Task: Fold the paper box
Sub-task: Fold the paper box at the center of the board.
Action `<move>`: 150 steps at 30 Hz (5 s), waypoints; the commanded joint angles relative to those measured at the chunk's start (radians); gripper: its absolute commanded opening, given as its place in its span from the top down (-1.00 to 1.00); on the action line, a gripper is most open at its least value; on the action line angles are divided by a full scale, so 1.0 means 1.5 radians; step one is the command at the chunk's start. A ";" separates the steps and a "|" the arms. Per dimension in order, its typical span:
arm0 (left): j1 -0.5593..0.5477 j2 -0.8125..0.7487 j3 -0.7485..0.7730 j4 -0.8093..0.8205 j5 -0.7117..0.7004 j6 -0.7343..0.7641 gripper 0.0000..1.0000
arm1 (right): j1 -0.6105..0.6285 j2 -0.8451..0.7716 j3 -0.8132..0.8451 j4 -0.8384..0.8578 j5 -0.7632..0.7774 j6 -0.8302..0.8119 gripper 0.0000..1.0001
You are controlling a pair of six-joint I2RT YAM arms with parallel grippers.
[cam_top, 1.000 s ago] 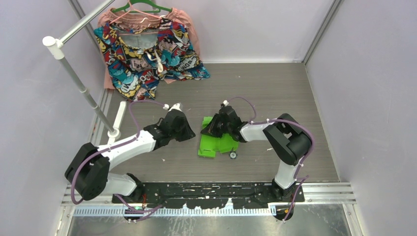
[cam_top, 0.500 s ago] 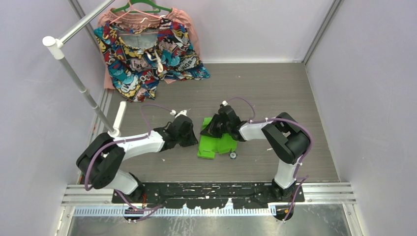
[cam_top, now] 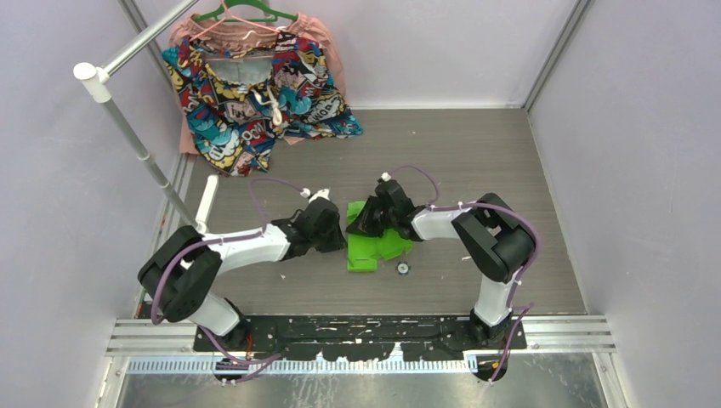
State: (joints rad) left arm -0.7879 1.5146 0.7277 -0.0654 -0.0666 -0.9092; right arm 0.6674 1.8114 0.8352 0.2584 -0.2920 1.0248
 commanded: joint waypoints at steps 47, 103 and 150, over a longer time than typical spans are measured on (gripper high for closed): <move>-0.022 -0.248 0.045 -0.166 -0.099 0.045 0.78 | 0.022 -0.081 0.155 -0.278 -0.009 -0.125 0.11; 0.044 0.030 0.094 -0.138 -0.026 0.077 1.00 | 0.014 -0.368 -0.075 -0.363 0.263 -0.255 0.00; -0.010 0.079 0.178 -0.122 -0.008 0.061 1.00 | 0.037 -0.293 0.005 -0.370 0.206 -0.247 0.52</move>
State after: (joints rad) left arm -0.7944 1.6386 0.9482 -0.2874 -0.0853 -0.8078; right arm 0.7120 1.3609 0.8005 -0.3511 0.0372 0.6384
